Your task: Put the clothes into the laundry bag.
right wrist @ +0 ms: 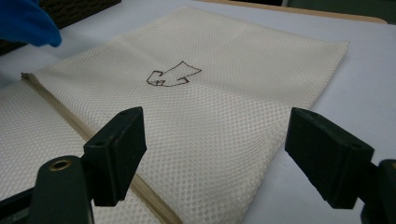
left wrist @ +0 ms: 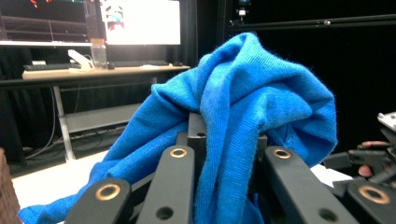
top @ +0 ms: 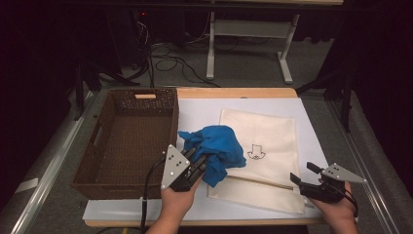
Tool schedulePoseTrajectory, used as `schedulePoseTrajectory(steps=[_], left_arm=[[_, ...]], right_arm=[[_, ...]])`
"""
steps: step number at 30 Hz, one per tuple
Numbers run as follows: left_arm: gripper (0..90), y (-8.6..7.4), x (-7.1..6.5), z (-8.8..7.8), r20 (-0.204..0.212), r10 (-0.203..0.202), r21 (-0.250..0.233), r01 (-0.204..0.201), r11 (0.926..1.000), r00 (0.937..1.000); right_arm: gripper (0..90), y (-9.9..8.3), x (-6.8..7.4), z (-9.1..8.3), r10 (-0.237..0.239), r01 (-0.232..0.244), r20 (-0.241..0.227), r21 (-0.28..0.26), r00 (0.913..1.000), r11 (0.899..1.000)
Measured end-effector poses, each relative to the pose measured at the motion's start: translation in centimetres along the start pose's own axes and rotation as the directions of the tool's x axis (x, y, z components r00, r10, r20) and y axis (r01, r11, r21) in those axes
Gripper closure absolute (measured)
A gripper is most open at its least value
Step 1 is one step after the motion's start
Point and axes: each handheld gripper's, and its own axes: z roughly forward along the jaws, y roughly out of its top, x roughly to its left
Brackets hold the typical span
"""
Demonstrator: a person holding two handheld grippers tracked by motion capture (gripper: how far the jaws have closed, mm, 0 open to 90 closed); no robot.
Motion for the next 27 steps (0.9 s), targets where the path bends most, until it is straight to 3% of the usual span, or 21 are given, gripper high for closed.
schedulePoseTrajectory(steps=[4, 11, 12, 13, 20, 22, 23, 27], left_arm=[[79.7, -2.1, -0.1, -1.8, -0.013, 0.020, -0.045, -0.020, 0.9988, 0.9997], [79.6, -2.3, 0.5, -2.4, -0.009, 0.001, -0.019, -0.001, 0.9998, 1.0000], [79.5, -2.3, 0.5, -2.5, -0.010, 0.001, -0.014, -0.001, 0.9999, 1.0000], [79.5, -2.3, 0.5, -2.7, -0.008, -0.001, -0.016, 0.001, 0.9999, 1.0000], [79.4, -2.2, 0.7, -4.6, -0.041, -0.006, -0.023, 0.005, 0.9997, 0.9992], [79.4, -2.2, 0.7, -5.0, -0.055, -0.005, -0.021, 0.004, 0.9998, 0.9985], [79.4, -2.3, 0.6, -5.2, -0.062, -0.003, -0.019, 0.002, 0.9998, 0.9981], [79.3, -2.4, 0.5, -5.7, -0.081, -0.004, -0.017, 0.003, 0.9999, 0.9967]], right_arm=[[23.2, -0.1, 0.6, 0.5, -0.022, 0.023, -0.016, 0.022, 0.9996, 0.999], [27.2, 0.3, 1.6, 1.7, -0.032, 0.035, -0.053, 0.061, 0.9981, 0.998], [34.1, 0.5, 2.0, 2.2, -0.048, 0.054, -0.065, 0.085, 0.9967, 0.995], [35.2, 0.6, 2.2, 2.4, -0.046, 0.053, -0.072, 0.097, 0.9963, 0.994], [38.8, 1.5, 3.6, 4.1, -0.072, 0.086, -0.116, 0.121, 0.9906, 0.989], [38.8, 1.7, 4.1, 4.8, -0.073, 0.092, -0.138, 0.142, 0.9878, 0.986], [38.8, 1.7, 4.6, 5.5, -0.089, 0.118, -0.171, 0.167, 0.9813, 0.979], [39.2, 1.6, 5.2, 6.3, -0.099, 0.141, -0.204, 0.199, 0.9739, 0.970]])
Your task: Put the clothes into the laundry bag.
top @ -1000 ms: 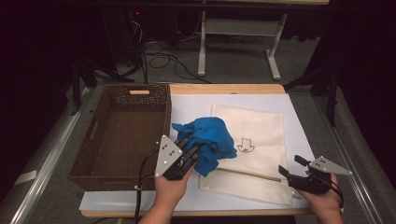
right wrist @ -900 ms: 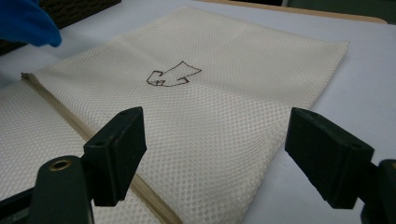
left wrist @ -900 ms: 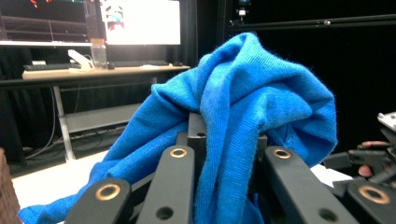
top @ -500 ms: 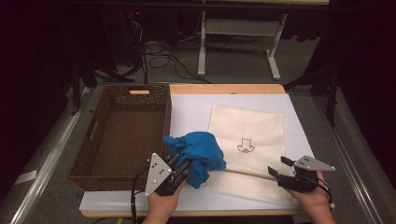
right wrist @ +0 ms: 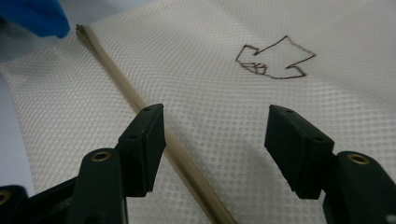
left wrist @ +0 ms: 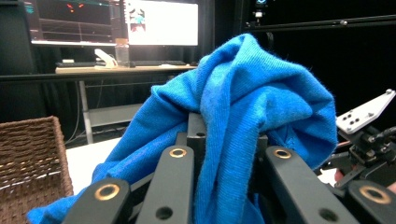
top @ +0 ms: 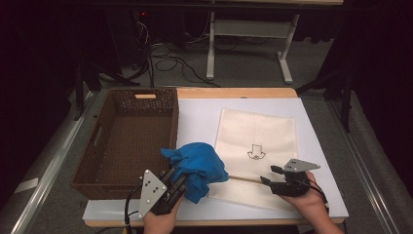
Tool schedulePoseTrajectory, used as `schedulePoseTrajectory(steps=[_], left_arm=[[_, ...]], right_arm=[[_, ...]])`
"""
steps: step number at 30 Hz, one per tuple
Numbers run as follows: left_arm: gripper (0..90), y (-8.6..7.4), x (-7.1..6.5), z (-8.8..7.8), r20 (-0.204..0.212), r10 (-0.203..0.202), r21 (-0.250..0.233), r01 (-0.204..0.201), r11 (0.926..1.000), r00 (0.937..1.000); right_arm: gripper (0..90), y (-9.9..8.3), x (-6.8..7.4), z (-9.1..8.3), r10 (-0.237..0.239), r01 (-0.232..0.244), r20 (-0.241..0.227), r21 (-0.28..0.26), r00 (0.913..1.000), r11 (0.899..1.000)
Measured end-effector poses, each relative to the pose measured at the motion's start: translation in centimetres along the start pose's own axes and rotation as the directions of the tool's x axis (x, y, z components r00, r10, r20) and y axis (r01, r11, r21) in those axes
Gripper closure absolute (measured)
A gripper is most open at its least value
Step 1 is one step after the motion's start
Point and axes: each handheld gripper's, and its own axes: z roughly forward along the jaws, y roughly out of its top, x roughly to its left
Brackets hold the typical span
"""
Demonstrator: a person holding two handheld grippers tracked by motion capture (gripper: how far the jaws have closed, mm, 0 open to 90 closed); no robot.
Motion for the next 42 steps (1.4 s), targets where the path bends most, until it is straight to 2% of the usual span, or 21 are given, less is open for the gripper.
schedulePoseTrajectory(steps=[3, 6, 9, 13, 19, 20, 22, 23, 28, 30, 32, 38, 42], left_arm=[[79.4, -0.1, 0.0, -0.2, -0.010, -0.001, 0.001, 0.001, 1.0000, 1.0000], [79.4, -0.1, 0.0, -0.2, -0.011, -0.008, 0.000, 0.008, 1.0000, 0.9999], [79.4, -0.1, 0.1, -0.2, -0.008, -0.008, 0.001, 0.008, 1.0000, 0.9999], [79.3, -0.1, 0.3, 0.0, -0.007, -0.002, 0.000, 0.002, 1.0000, 1.0000], [79.3, -0.1, 0.1, 0.4, 0.005, 0.002, 0.000, -0.002, 1.0000, 1.0000], [79.3, -0.1, 0.1, 0.4, 0.009, 0.005, 0.001, -0.005, 1.0000, 1.0000], [79.3, -0.1, 0.0, 0.5, 0.012, 0.007, 0.003, -0.007, 1.0000, 0.9999], [79.3, -0.1, 0.0, 0.6, 0.013, 0.008, 0.004, -0.008, 1.0000, 0.9999], [79.2, -0.2, 0.1, 0.8, 0.008, 0.003, 0.004, -0.003, 1.0000, 1.0000], [79.2, -0.2, 0.1, 0.8, 0.004, 0.000, 0.005, 0.000, 1.0000, 1.0000], [79.2, -0.2, 0.1, 0.8, 0.003, -0.001, 0.005, 0.001, 1.0000, 1.0000], [79.2, -0.2, 0.2, 0.8, -0.005, -0.008, 0.001, 0.008, 1.0000, 1.0000], [79.2, -0.1, 0.2, 0.7, -0.008, -0.014, -0.004, 0.014, 0.9999, 0.9999]], right_arm=[[45.8, 0.0, 0.2, 0.6, -0.017, 0.018, -0.018, 0.034, 0.9997, 0.999], [53.2, -0.1, 0.3, 0.9, -0.027, 0.028, -0.011, 0.059, 0.9996, 0.998], [62.4, -0.2, 0.0, 1.0, -0.022, 0.021, 0.006, 0.082, 0.9997, 0.996], [70.6, -0.4, -0.6, 0.7, 0.010, -0.012, 0.031, 0.093, 0.9995, 0.996], [68.2, -0.8, -0.2, 0.5, -0.021, 0.022, -0.005, 0.100, 0.9998, 0.995], [66.2, -0.8, -0.2, 0.4, -0.031, 0.033, -0.016, 0.109, 0.9994, 0.993], [62.1, -0.9, -0.1, 0.4, -0.015, 0.018, -0.025, 0.103, 0.9996, 0.995], [59.9, -1.0, -0.1, 0.5, -0.022, 0.025, -0.035, 0.106, 0.9991, 0.994], [53.3, -1.1, 0.3, 0.7, -0.043, 0.047, -0.039, 0.101, 0.9983, 0.994], [58.2, -1.1, 0.4, 0.8, -0.069, 0.071, -0.024, 0.114, 0.9973, 0.991], [65.1, -1.0, 0.3, 0.8, -0.070, 0.070, -0.007, 0.109, 0.9975, 0.992], [85.3, -1.0, -0.4, 0.9, -0.031, 0.030, 0.006, 0.098, 0.9995, 0.995], [87.7, -0.8, -0.4, 1.0, -0.028, 0.027, 0.008, 0.100, 0.9996, 0.995]])
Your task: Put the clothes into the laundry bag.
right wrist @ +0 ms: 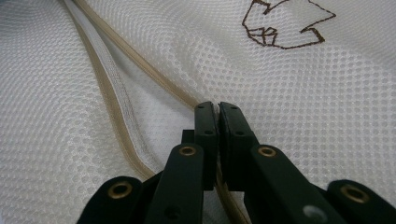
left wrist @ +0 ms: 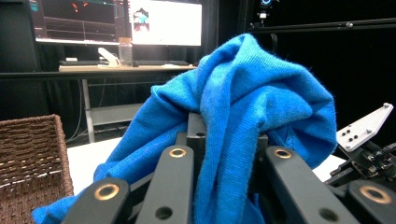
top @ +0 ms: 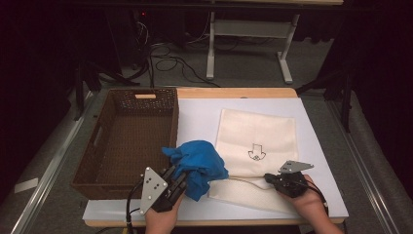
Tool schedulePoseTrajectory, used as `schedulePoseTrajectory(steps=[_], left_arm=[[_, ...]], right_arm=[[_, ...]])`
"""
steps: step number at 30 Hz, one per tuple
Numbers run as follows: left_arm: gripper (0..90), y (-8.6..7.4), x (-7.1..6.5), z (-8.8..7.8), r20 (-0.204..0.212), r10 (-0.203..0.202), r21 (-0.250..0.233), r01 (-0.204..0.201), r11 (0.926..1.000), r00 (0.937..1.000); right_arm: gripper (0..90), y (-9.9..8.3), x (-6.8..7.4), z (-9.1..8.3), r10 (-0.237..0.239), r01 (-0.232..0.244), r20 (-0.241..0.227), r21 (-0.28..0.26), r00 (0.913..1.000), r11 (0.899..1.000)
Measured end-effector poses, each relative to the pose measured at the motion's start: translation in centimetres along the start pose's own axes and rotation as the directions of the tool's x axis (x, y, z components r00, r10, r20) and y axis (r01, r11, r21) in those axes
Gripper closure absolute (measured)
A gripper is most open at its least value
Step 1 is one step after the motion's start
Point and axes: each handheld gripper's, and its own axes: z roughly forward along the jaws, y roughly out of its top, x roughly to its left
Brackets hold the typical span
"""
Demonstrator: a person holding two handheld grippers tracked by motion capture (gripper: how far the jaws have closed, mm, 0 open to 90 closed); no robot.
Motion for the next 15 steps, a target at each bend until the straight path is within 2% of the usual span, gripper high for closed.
schedulePoseTrajectory(steps=[2, 7, 15], left_arm=[[79.2, 0.0, 0.0, 0.0, 0.003, -0.003, -0.001, 0.003, 1.0000, 1.0000], [79.2, 0.2, -0.3, 0.1, 0.010, -0.001, -0.006, 0.001, 1.0000, 1.0000], [79.2, 0.1, -1.8, 0.7, 0.055, 0.018, 0.006, -0.019, 0.9998, 0.9983]], right_arm=[[88.0, 0.1, 0.1, 0.0, -0.001, 0.001, 0.007, 0.001, 1.0000, 1.000], [88.1, 0.7, 0.1, -0.1, 0.020, -0.020, -0.009, -0.054, 0.9998, 0.998], [88.0, 1.4, 0.4, -0.8, 0.014, -0.015, -0.008, -0.121, 0.9999, 0.992]])
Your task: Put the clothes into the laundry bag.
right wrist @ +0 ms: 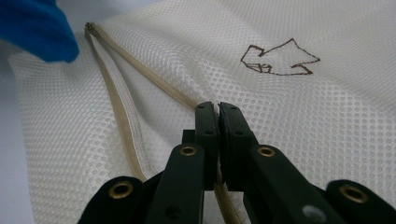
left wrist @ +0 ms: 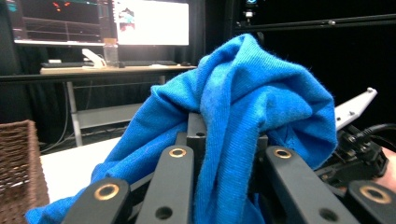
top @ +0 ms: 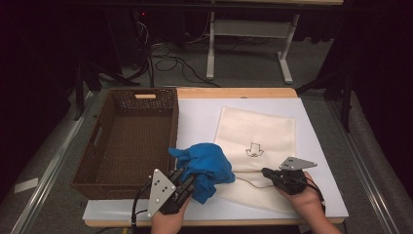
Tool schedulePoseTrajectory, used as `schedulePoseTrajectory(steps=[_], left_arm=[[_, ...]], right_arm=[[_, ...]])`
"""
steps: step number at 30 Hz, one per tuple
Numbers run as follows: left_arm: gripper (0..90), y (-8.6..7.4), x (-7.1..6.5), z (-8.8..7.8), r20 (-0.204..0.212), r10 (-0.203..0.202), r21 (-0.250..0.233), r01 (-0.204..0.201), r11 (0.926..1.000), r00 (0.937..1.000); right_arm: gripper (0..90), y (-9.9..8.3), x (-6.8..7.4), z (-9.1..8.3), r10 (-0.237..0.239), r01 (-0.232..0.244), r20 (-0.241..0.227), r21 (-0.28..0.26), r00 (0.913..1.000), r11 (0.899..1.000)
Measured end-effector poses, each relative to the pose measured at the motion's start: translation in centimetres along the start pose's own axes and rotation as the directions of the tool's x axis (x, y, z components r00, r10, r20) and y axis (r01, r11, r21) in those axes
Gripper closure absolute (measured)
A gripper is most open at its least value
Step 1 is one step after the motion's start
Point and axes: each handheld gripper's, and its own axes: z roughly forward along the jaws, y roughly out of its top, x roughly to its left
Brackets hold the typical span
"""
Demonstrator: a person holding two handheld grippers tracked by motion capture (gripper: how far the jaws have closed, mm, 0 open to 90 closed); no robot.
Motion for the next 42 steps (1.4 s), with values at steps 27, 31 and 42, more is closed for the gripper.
schedulePoseTrajectory(steps=[27, 31, 42], left_arm=[[79.2, -0.7, -1.2, 0.9, 0.034, -0.002, 0.036, 0.001, 0.9994, 0.9994], [79.2, -0.7, -1.4, 0.9, 0.038, -0.001, 0.032, 0.000, 0.9995, 0.9993], [79.3, -0.6, -1.4, 2.3, 0.038, -0.015, 0.036, 0.014, 0.9993, 0.9992]], right_arm=[[81.6, -1.0, 1.2, 1.6, -0.110, 0.109, 0.002, 0.119, 0.9939, 0.987], [88.3, -1.0, 0.7, 1.5, -0.058, 0.058, -0.004, 0.114, 0.9983, 0.992], [88.5, 0.3, 1.0, 0.8, -0.039, 0.039, -0.020, 0.026, 0.9991, 0.999]])
